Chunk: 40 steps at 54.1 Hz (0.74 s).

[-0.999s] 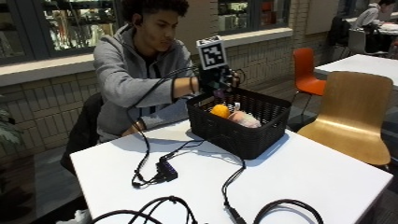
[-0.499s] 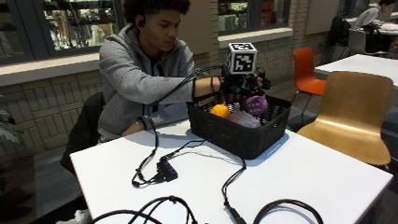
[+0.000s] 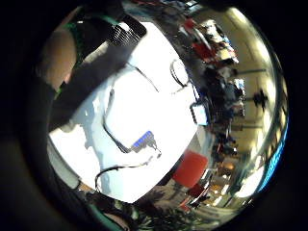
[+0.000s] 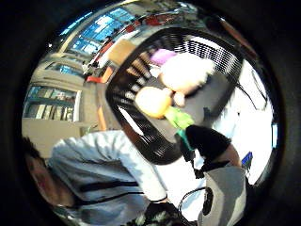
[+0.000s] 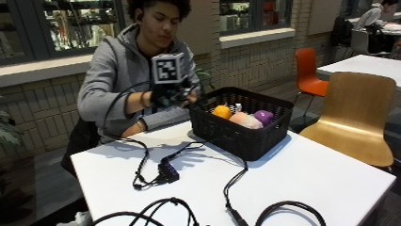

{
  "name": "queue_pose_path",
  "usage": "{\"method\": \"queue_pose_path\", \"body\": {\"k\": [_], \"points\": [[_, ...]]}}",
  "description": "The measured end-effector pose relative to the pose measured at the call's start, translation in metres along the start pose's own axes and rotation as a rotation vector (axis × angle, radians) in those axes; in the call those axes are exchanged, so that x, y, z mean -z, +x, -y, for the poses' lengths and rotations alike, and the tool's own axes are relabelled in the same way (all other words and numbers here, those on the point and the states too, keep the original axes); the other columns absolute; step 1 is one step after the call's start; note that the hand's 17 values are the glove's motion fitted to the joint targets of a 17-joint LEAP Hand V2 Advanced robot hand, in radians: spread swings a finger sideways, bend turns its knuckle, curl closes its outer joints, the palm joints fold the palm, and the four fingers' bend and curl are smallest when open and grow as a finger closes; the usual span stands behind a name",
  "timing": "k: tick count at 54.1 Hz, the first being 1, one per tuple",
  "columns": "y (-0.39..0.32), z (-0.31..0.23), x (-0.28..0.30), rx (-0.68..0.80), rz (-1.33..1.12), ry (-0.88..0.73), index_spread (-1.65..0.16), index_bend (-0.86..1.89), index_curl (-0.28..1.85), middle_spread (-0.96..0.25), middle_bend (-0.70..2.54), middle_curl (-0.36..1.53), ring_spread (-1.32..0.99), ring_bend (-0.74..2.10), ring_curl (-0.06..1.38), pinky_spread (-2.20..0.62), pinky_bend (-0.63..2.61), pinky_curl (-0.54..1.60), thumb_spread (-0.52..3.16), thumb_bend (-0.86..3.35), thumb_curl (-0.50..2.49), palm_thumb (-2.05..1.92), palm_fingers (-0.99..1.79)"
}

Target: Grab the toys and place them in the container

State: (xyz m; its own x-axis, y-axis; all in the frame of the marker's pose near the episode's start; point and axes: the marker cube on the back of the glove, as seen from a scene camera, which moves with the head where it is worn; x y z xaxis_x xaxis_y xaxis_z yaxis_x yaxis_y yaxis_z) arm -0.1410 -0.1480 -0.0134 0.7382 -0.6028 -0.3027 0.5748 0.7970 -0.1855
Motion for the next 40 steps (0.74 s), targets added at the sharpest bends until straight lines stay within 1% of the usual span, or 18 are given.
{"method": "queue_pose_path", "body": {"k": [1, 3, 5, 7, 11, 15, 20, 27, 34, 40], "points": [[-0.001, -0.016, -0.007, -0.035, -0.027, -0.007, -0.30, 0.14, 0.41, 0.01, 0.19, 0.55, -0.10, 0.26, 0.45, 0.01, 0.77, 0.35, 1.35, 0.01, 0.42, 0.25, -0.07], [-0.004, -0.045, -0.019, -0.153, -0.037, -0.029, -0.30, 0.16, 0.41, 0.00, 0.22, 0.56, -0.10, 0.27, 0.45, 0.01, 0.74, 0.34, 1.37, 0.02, 0.41, 0.28, 0.00], [-0.003, -0.075, -0.031, -0.270, -0.032, -0.059, -0.30, 0.17, 0.41, 0.00, 0.23, 0.55, -0.11, 0.28, 0.45, 0.00, 0.73, 0.34, 1.38, 0.03, 0.41, 0.29, 0.02], [-0.002, -0.105, -0.043, -0.354, -0.005, -0.087, -0.30, 0.18, 0.41, 0.00, 0.23, 0.55, -0.12, 0.28, 0.45, 0.00, 0.72, 0.33, 1.40, 0.03, 0.41, 0.31, 0.04], [-0.005, -0.159, -0.061, -0.469, 0.116, -0.110, -0.30, 0.19, 0.41, -0.01, 0.23, 0.55, -0.12, 0.28, 0.45, 0.00, 0.71, 0.33, 1.43, 0.04, 0.40, 0.33, 0.05], [-0.011, -0.198, -0.070, -0.553, 0.252, -0.090, -0.30, 0.19, 0.42, -0.01, 0.23, 0.54, -0.13, 0.27, 0.44, 0.00, 0.70, 0.33, 1.45, 0.05, 0.39, 0.34, 0.06], [-0.015, -0.237, -0.078, -0.580, 0.293, -0.050, -0.30, 0.20, 0.43, -0.01, 0.23, 0.54, -0.13, 0.25, 0.44, 0.00, 0.68, 0.33, 1.48, 0.05, 0.38, 0.36, 0.08], [-0.033, -0.278, -0.084, -0.636, 0.249, -0.002, -0.30, 0.22, 0.44, -0.01, 0.23, 0.53, -0.14, 0.23, 0.43, 0.00, 0.65, 0.32, 1.51, 0.06, 0.37, 0.38, 0.12], [-0.039, -0.296, -0.090, -0.653, 0.253, 0.040, -0.30, 0.24, 0.46, -0.02, 0.24, 0.53, -0.15, 0.21, 0.42, 0.00, 0.60, 0.31, 1.53, 0.07, 0.36, 0.39, 0.15], [-0.041, -0.299, -0.094, -0.652, 0.276, 0.059, -0.30, 0.26, 0.47, -0.02, 0.25, 0.52, -0.15, 0.20, 0.41, 0.00, 0.58, 0.31, 1.53, 0.06, 0.35, 0.40, 0.18]]}}
